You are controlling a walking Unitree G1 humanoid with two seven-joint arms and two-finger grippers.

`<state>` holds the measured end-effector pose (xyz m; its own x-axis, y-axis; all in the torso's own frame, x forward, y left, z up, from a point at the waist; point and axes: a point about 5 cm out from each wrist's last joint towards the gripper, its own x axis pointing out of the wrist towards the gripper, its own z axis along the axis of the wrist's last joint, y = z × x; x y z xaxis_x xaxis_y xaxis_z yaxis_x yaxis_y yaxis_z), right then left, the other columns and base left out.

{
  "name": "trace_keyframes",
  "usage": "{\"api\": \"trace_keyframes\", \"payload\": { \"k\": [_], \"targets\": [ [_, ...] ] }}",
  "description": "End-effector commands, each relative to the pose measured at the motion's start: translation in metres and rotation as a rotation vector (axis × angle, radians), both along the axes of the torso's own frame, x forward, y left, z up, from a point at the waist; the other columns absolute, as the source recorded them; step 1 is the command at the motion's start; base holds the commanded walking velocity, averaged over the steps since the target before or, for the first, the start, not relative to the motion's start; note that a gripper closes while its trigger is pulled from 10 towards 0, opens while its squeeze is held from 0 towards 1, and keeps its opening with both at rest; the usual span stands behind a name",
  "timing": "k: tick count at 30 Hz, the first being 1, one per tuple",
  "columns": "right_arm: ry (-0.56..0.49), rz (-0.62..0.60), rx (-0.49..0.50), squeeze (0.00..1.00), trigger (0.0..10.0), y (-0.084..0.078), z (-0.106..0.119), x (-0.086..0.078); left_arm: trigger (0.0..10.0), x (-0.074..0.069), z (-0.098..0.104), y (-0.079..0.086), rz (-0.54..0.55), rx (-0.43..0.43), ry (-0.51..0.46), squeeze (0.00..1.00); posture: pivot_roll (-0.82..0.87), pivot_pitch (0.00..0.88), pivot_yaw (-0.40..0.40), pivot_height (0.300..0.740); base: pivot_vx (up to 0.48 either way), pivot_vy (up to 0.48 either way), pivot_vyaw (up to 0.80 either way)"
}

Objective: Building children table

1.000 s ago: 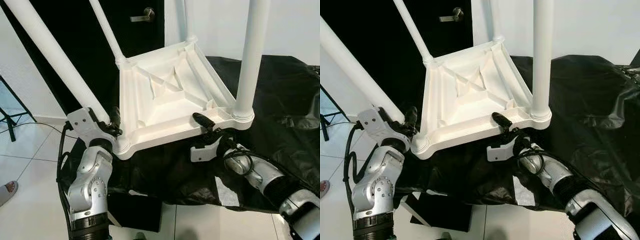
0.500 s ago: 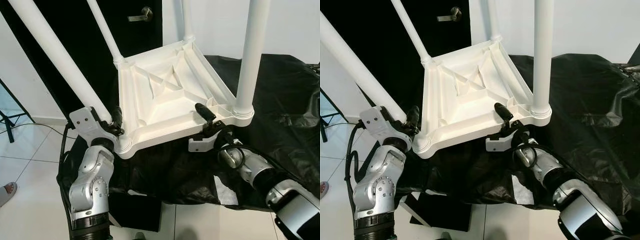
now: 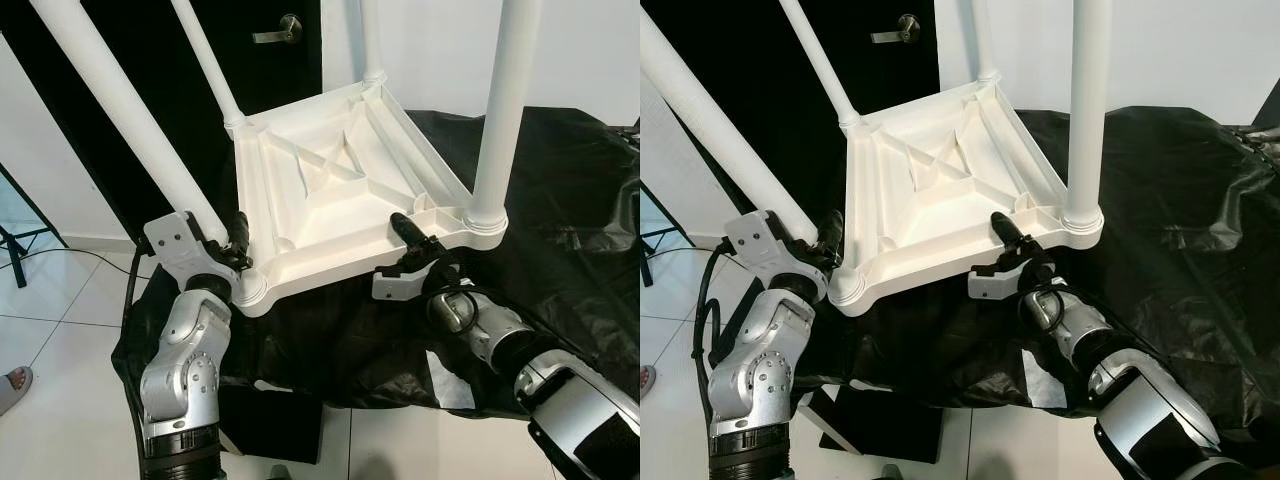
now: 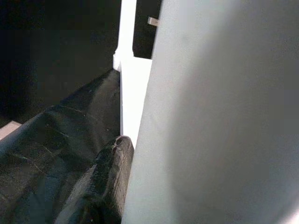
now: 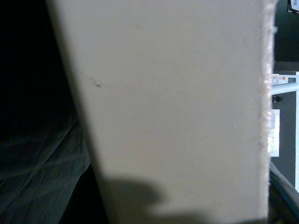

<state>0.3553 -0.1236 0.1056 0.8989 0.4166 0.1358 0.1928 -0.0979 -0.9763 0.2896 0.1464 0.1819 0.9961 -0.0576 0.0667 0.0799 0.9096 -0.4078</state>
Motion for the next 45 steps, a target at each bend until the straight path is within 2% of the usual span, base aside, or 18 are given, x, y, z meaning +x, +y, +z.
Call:
{"api": "trace_keyframes", "payload": {
  "k": [1,3,4,8,10,11,14,18,19,22,25,28,31,33,34,35,40,45],
  "targets": [
    [-0.029,-0.001,-0.001,0.00,0.0,0.002,0.005,0.003,10.0,-0.002,-0.009,-0.016,-0.133,-0.077,0.047,0.73,0.09,0.000,0.026,0.740,0.000,0.000,0.00],
    [-0.026,-0.011,0.009,0.00,0.0,0.002,0.005,0.004,10.0,-0.003,-0.009,-0.016,-0.140,-0.079,0.043,0.73,0.09,0.000,0.026,0.740,0.000,0.000,0.00],
    [-0.044,-0.014,0.006,0.00,10.0,0.002,0.006,0.004,10.0,-0.004,-0.008,-0.016,-0.153,-0.082,0.028,1.00,0.09,0.000,0.026,0.740,0.000,0.000,0.00],
    [-0.073,-0.029,0.017,0.00,10.0,0.001,0.009,0.004,10.0,-0.008,-0.009,-0.015,-0.203,-0.038,0.025,1.00,0.09,0.000,0.024,0.740,0.000,0.000,0.00],
    [-0.077,-0.041,0.036,0.00,10.0,0.001,0.010,0.003,10.0,-0.015,-0.010,-0.015,-0.274,-0.004,0.011,0.96,0.09,0.000,0.017,0.740,0.000,0.000,0.00],
    [-0.080,-0.047,0.051,0.00,10.0,0.002,0.010,0.002,10.0,-0.021,-0.010,-0.015,-0.335,0.008,0.004,0.00,0.09,0.000,0.013,0.740,0.000,0.000,0.00],
    [-0.083,-0.054,0.067,0.00,10.0,0.002,0.010,0.001,10.0,-0.028,-0.010,-0.016,-0.402,0.021,0.002,0.00,0.09,0.000,0.010,0.740,0.000,0.000,0.00],
    [-0.078,-0.062,0.100,0.00,10.0,0.007,0.006,-0.006,10.0,-0.039,-0.003,-0.003,-0.466,0.040,-0.029,0.00,0.09,0.000,0.000,0.740,0.000,0.000,0.00],
    [-0.080,-0.064,0.106,0.00,10.0,0.008,0.006,-0.008,10.0,-0.041,0.002,0.003,-0.471,0.053,-0.054,0.00,0.09,0.000,0.000,0.740,0.000,0.000,0.00],
    [-0.077,-0.053,0.149,0.00,10.0,0.016,0.003,-0.020,10.0,-0.063,0.027,0.021,-0.646,0.060,-0.178,0.00,0.09,0.000,-0.006,0.740,0.000,0.000,0.00],
    [-0.077,-0.063,0.171,0.00,10.0,0.016,0.004,-0.022,10.0,-0.069,0.031,0.024,-0.689,0.072,-0.199,0.00,0.09,0.000,-0.006,0.740,0.000,0.000,0.00],
    [-0.103,-0.120,0.273,0.00,10.0,0.016,0.013,-0.027,10.0,-0.083,0.043,0.027,-0.781,0.057,-0.257,0.00,0.09,0.000,-0.010,0.740,0.000,0.000,0.00],
    [-0.112,-0.164,0.360,0.00,10.0,0.017,0.021,-0.032,10.0,-0.085,0.055,0.036,-0.768,0.001,-0.317,0.00,0.09,0.000,-0.016,0.740,0.000,0.000,0.00],
    [-0.112,-0.164,0.360,0.00,10.0,0.017,0.021,-0.032,10.0,-0.085,0.055,0.036,-0.768,0.001,-0.317,0.00,0.09,0.000,-0.016,0.740,0.000,0.000,0.00],
    [-0.118,-0.208,0.466,0.00,10.0,0.020,0.032,-0.039,10.0,-0.084,0.066,0.049,-0.727,-0.028,-0.376,0.00,0.09,0.000,-0.018,0.740,0.000,0.000,0.00],
    [-0.127,-0.222,0.494,0.00,10.0,0.022,0.036,-0.042,10.0,-0.084,0.071,0.056,-0.716,-0.063,-0.404,0.00,0.09,0.000,-0.018,0.740,0.000,0.000,0.00],
    [-0.164,-0.236,0.533,0.00,10.0,0.023,0.045,-0.048,10.0,-0.090,0.084,0.072,-0.725,-0.121,-0.480,0.00,0.08,0.000,-0.013,0.740,0.000,0.000,0.00],
    [-0.161,-0.244,0.527,0.00,10.0,0.020,0.048,-0.047,10.0,-0.093,0.083,0.072,-0.753,-0.136,-0.464,0.00,0.08,0.000,-0.011,0.740,0.000,0.000,0.00]
  ]
}}
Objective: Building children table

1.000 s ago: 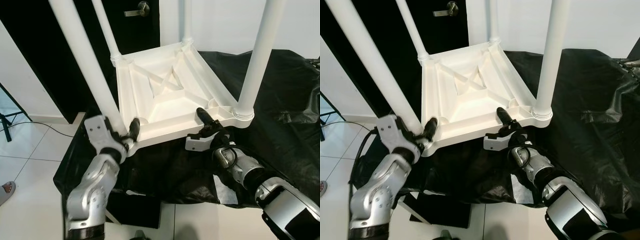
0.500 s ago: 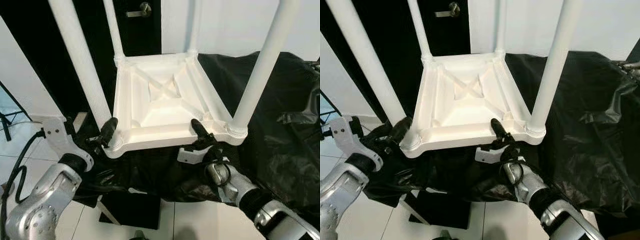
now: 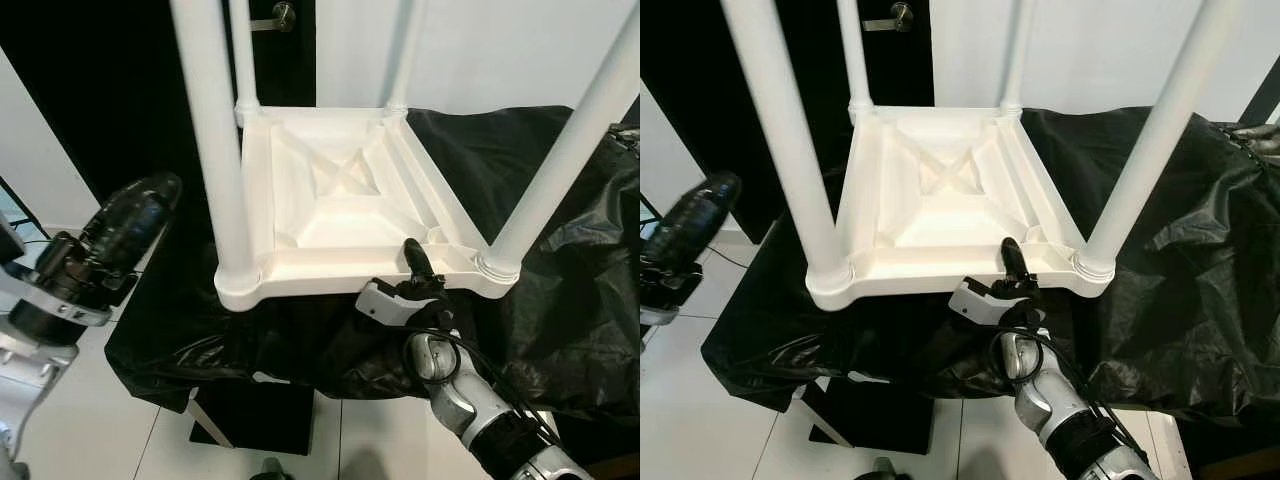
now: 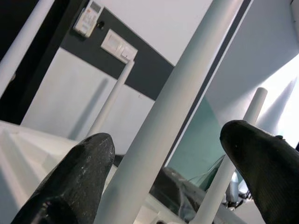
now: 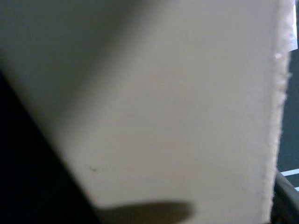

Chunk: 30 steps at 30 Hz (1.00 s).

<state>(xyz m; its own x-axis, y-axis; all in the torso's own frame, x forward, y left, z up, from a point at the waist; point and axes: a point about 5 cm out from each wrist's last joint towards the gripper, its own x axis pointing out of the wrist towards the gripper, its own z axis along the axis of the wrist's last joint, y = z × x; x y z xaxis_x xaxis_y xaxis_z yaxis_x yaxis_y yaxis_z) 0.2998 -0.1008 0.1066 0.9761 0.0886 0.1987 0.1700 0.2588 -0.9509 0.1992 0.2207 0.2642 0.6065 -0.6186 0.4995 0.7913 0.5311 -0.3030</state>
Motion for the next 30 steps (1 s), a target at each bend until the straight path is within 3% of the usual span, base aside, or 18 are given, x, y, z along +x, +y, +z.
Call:
{"api": "trace_keyframes", "payload": {
  "k": [1,4,5,9,10,12,14,18,20,24,27,28,29,30],
  "targets": [
    [-0.213,-0.032,0.093,0.00,10.0,-0.004,0.047,0.009,10.0,-0.003,-0.001,-0.003,-0.048,0.021,-0.007,0.00,0.08,0.000,-0.011,0.740,0.000,0.000,0.00],
    [-0.235,-0.053,0.148,0.00,10.0,-0.006,0.053,0.009,10.0,-0.002,-0.008,-0.001,-0.034,0.034,0.028,0.00,0.08,0.000,-0.012,0.740,0.000,0.000,0.00],
    [-0.260,-0.071,0.228,0.00,10.0,-0.006,0.062,0.008,10.0,-0.001,-0.013,0.006,-0.027,0.039,0.029,0.00,0.07,0.000,-0.011,0.740,0.000,0.000,0.00],
    [-0.298,-0.086,0.326,0.00,10.0,-0.006,0.073,0.006,10.0,0.001,-0.016,0.011,-0.024,0.029,0.040,0.00,0.08,0.000,-0.011,0.740,0.000,0.000,0.00],
    [-0.326,-0.097,0.403,0.00,10.0,-0.006,0.083,0.005,10.0,0.001,-0.016,0.014,-0.030,0.016,0.053,0.00,0.08,0.000,-0.011,0.740,0.000,0.000,0.00],
    [-0.352,-0.097,0.436,0.00,10.0,-0.005,0.089,0.004,10.0,0.002,-0.018,0.014,-0.034,0.008,0.065,0.00,0.07,0.000,-0.010,0.740,0.000,0.000,0.00],
    [-0.371,-0.074,0.555,0.00,10.0,-0.003,0.098,0.005,10.0,0.003,-0.022,0.012,-0.035,0.010,0.085,0.00,0.07,0.000,-0.011,0.740,0.000,0.000,0.00],
    [-0.370,-0.047,0.635,0.00,10.0,-0.001,0.103,0.005,10.0,0.004,-0.024,0.010,-0.035,0.021,0.093,0.00,0.07,0.000,-0.012,0.740,0.000,0.000,0.00],
    [-0.373,0.004,0.763,0.00,10.0,0.001,0.109,0.003,10.0,0.007,-0.026,0.007,-0.035,0.014,0.098,0.00,0.07,0.000,-0.009,0.740,0.000,0.000,0.00],
    [-0.377,0.031,0.817,0.00,10.0,0.003,0.112,0.002,10.0,0.008,-0.027,0.006,-0.040,0.007,0.102,0.00,0.07,0.000,-0.009,0.740,0.000,0.000,0.00],
    [-0.298,0.156,1.108,0.00,10.0,0.008,0.122,0.001,10.0,0.011,-0.030,-0.003,-0.062,0.005,0.114,0.00,0.06,0.000,-0.002,0.740,0.000,0.000,0.00],
    [-0.298,0.156,1.108,0.00,10.0,0.008,0.122,0.001,10.0,0.011,-0.030,-0.003,-0.062,0.005,0.114,0.00,0.06,0.000,-0.002,0.740,0.000,0.000,0.00],
    [-0.243,0.241,1.233,0.00,10.0,0.012,0.126,0.001,10.0,0.012,-0.031,-0.006,-0.074,-0.001,0.116,0.00,0.06,0.000,0.000,0.740,0.000,0.000,0.00],
    [-0.222,0.271,1.275,0.00,10.0,0.013,0.127,0.000,10.0,0.012,-0.031,-0.007,-0.076,-0.003,0.115,0.00,0.06,0.000,0.000,0.740,0.000,0.000,0.00]
  ]
}}
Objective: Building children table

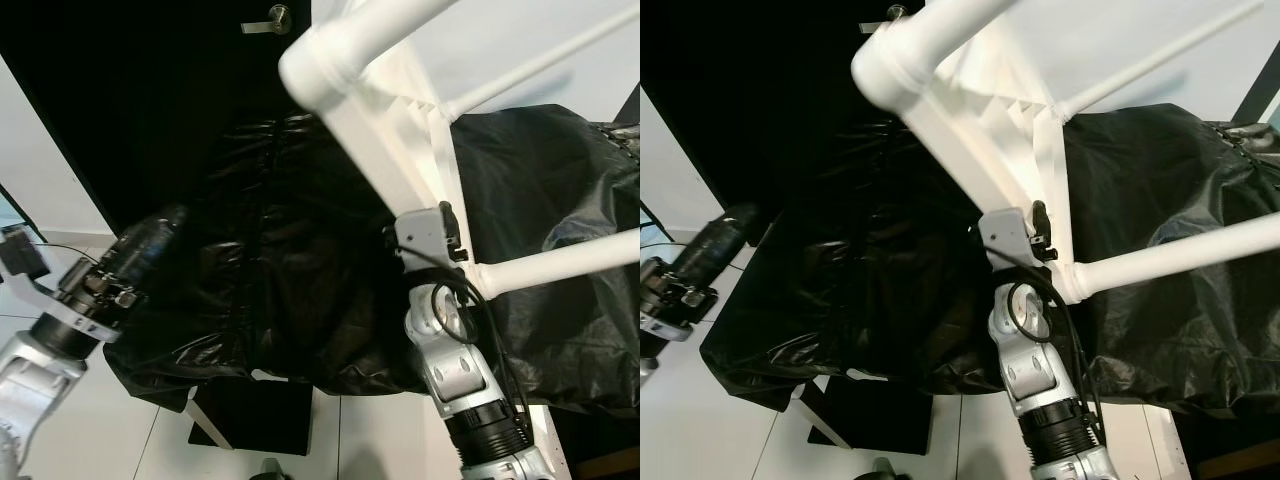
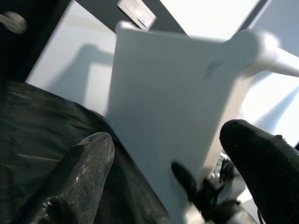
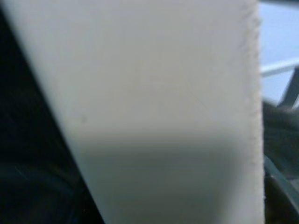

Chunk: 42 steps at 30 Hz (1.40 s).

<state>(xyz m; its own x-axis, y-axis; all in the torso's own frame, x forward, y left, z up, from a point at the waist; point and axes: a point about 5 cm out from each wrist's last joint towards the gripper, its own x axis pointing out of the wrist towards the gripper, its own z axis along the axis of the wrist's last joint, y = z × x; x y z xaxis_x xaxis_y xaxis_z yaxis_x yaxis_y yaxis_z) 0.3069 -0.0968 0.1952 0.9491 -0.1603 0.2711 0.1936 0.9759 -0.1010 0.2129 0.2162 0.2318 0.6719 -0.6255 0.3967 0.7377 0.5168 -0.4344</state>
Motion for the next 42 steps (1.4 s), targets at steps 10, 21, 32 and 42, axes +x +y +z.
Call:
{"api": "trace_keyframes", "payload": {
  "k": [10,21,32,42],
  "targets": [
    [-0.182,0.237,0.168,0.00,10.0,0.014,0.033,-0.009,10.0,0.000,0.002,-0.010,-0.079,0.001,-0.059,0.00,0.07,0.000,-0.002,0.740,0.000,0.000,0.00],
    [-0.105,0.235,0.146,1.00,10.0,0.003,-0.007,-0.004,10.0,0.002,-0.001,-0.023,-0.106,0.044,-0.061,0.00,0.08,0.000,-0.003,0.740,0.000,0.000,0.00],
    [-0.109,0.235,0.121,0.00,10.0,-0.025,-0.023,-0.036,10.0,-0.003,-0.003,-0.038,-0.186,0.145,-0.060,0.00,0.07,0.003,0.016,0.740,0.000,0.000,0.00],
    [-0.006,0.424,0.041,0.00,10.0,-0.033,-0.042,-0.076,10.0,0.010,-0.013,-0.053,-0.133,0.247,-0.024,0.00,0.07,0.008,0.028,0.740,0.000,0.000,0.00]
  ]
}}
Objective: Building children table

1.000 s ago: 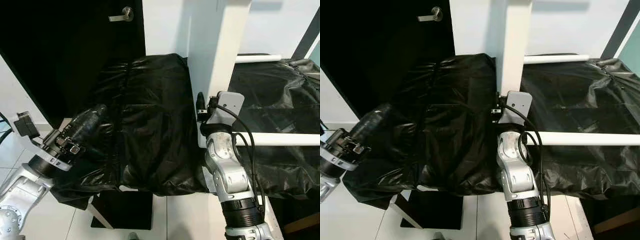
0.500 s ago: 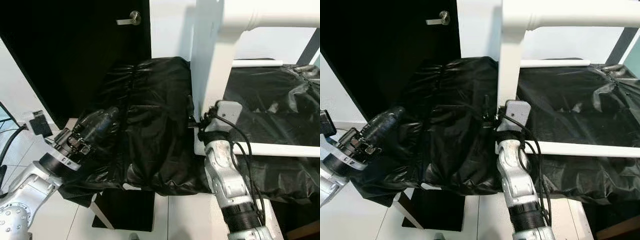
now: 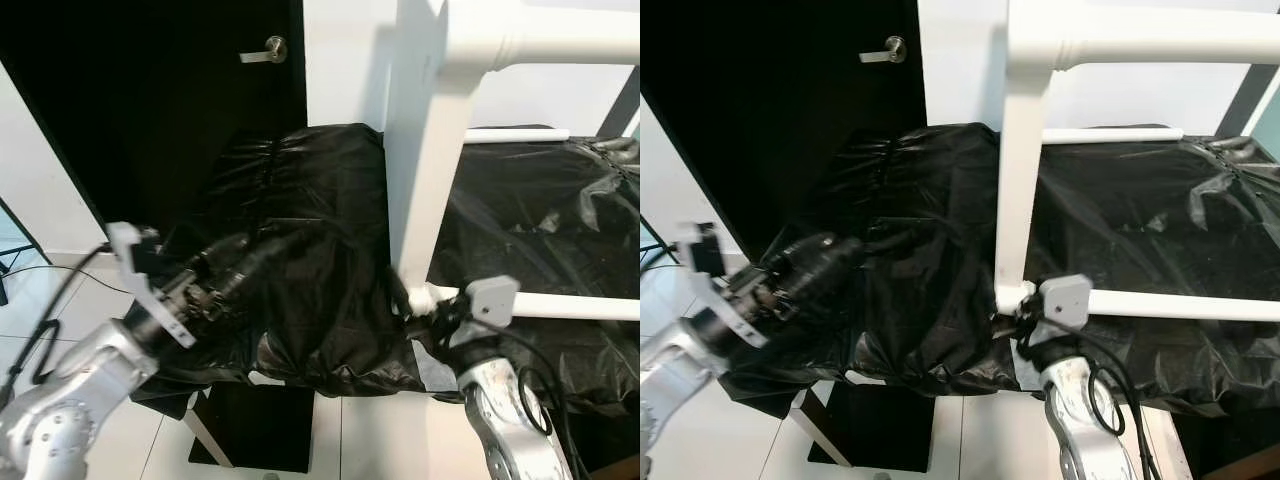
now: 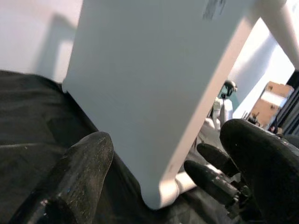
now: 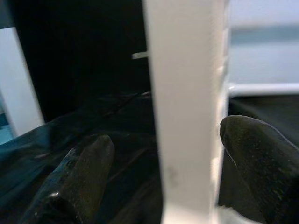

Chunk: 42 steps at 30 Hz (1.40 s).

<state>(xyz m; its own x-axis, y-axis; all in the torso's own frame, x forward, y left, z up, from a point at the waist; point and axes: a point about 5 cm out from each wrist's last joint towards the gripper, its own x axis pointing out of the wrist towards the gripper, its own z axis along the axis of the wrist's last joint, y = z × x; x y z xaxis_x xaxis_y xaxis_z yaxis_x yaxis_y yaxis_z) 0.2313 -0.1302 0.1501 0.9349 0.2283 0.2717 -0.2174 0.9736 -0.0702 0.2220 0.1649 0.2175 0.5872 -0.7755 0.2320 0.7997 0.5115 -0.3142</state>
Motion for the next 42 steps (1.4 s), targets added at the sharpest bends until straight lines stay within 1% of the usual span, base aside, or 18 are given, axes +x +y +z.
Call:
{"api": "trace_keyframes", "payload": {
  "k": [1,3,4,6,9,12,13,14,15,17,18,21,24,25,26,30,38,42],
  "targets": [
    [-0.004,0.001,-0.001,0.00,10.0,-0.003,0.003,-0.004,10.0,0.004,-0.002,-0.004,0.013,0.033,-0.007,0.00,0.07,0.008,0.026,0.740,0.000,0.000,0.00],
    [0.008,0.001,-0.019,0.00,10.0,-0.007,0.001,-0.009,10.0,0.007,-0.008,-0.007,0.040,0.064,0.015,0.00,0.07,0.008,0.023,0.740,0.000,0.000,0.00],
    [0.020,-0.037,-0.033,0.00,10.0,-0.016,-0.002,-0.013,10.0,0.013,-0.019,-0.009,0.112,0.121,0.032,0.00,0.06,0.001,0.023,0.740,0.000,0.000,0.00],
    [0.041,-0.048,-0.039,0.00,10.0,-0.022,-0.005,-0.016,10.0,0.018,-0.025,-0.010,0.177,0.143,0.048,0.00,0.06,0.000,0.024,0.740,0.000,0.000,0.00],
    [0.074,-0.125,-0.010,0.00,10.0,-0.037,-0.009,-0.019,10.0,0.028,-0.036,-0.007,0.345,0.198,0.080,0.00,0.05,0.000,0.024,0.740,0.000,0.000,0.00],
    [0.084,-0.149,-0.005,0.00,10.0,-0.039,-0.010,-0.016,10.0,0.034,-0.045,-0.003,0.450,0.248,0.090,0.00,0.05,0.000,0.023,0.740,0.000,0.000,0.00],
    [0.088,-0.144,-0.019,0.00,10.0,-0.036,-0.011,-0.012,10.0,0.039,-0.050,0.002,0.542,0.292,0.085,0.00,0.05,0.000,0.021,0.740,0.000,0.000,0.00],
    [0.088,-0.144,-0.019,0.00,10.0,-0.036,-0.011,-0.012,10.0,0.039,-0.050,0.002,0.542,0.292,0.085,0.00,0.05,0.000,0.021,0.740,0.000,0.000,0.00],
    [0.091,-0.135,-0.024,0.00,10.0,-0.033,-0.012,-0.010,10.0,0.043,-0.053,0.006,0.648,0.327,0.060,0.00,0.06,0.000,0.019,0.740,0.000,0.000,0.00],
    [0.092,-0.133,-0.019,0.00,10.0,-0.032,-0.013,-0.008,10.0,0.045,-0.055,0.008,0.714,0.339,0.049,0.00,0.06,0.000,0.017,0.740,0.000,0.000,0.00],
    [0.089,-0.135,-0.010,0.00,10.0,-0.031,-0.013,-0.005,10.0,0.044,-0.059,0.008,0.744,0.370,0.033,0.00,0.06,0.000,0.016,0.740,0.000,0.000,0.00],
    [0.077,-0.117,0.009,0.00,10.0,-0.026,-0.012,0.001,10.0,0.036,-0.071,0.001,0.765,0.370,0.020,0.00,0.07,0.000,0.008,0.740,0.000,0.000,0.00],
    [0.077,-0.111,-0.002,0.00,10.0,-0.027,-0.014,0.003,10.0,0.037,-0.076,0.002,0.785,0.392,0.000,0.00,0.07,0.000,0.003,0.740,0.000,0.000,0.00],
    [0.077,-0.111,-0.004,0.00,10.0,-0.027,-0.014,0.004,10.0,0.037,-0.075,0.001,0.780,0.397,-0.011,0.00,0.07,0.000,0.003,0.740,0.000,0.000,0.00],
    [0.072,-0.126,-0.011,0.00,10.0,-0.030,-0.013,0.004,10.0,0.039,-0.070,0.001,0.802,0.412,-0.064,0.00,0.07,0.000,0.009,0.740,0.000,0.000,0.00],
    [0.068,-0.141,-0.007,0.00,10.0,-0.030,-0.014,0.003,10.0,0.036,-0.068,-0.002,0.797,0.423,-0.109,0.00,0.07,0.000,0.014,0.740,0.000,0.000,0.00],
    [0.060,-0.145,-0.010,0.00,10.0,-0.030,-0.013,0.004,10.0,0.036,-0.070,-0.005,0.784,0.445,-0.141,0.00,0.07,0.000,0.014,0.740,0.000,0.000,0.00],
    [0.071,-0.086,-0.032,0.00,10.0,-0.025,-0.017,0.004,10.0,0.037,-0.069,-0.005,0.774,0.457,-0.159,0.00,0.06,0.000,0.018,0.740,0.000,0.000,0.00]
  ]
}}
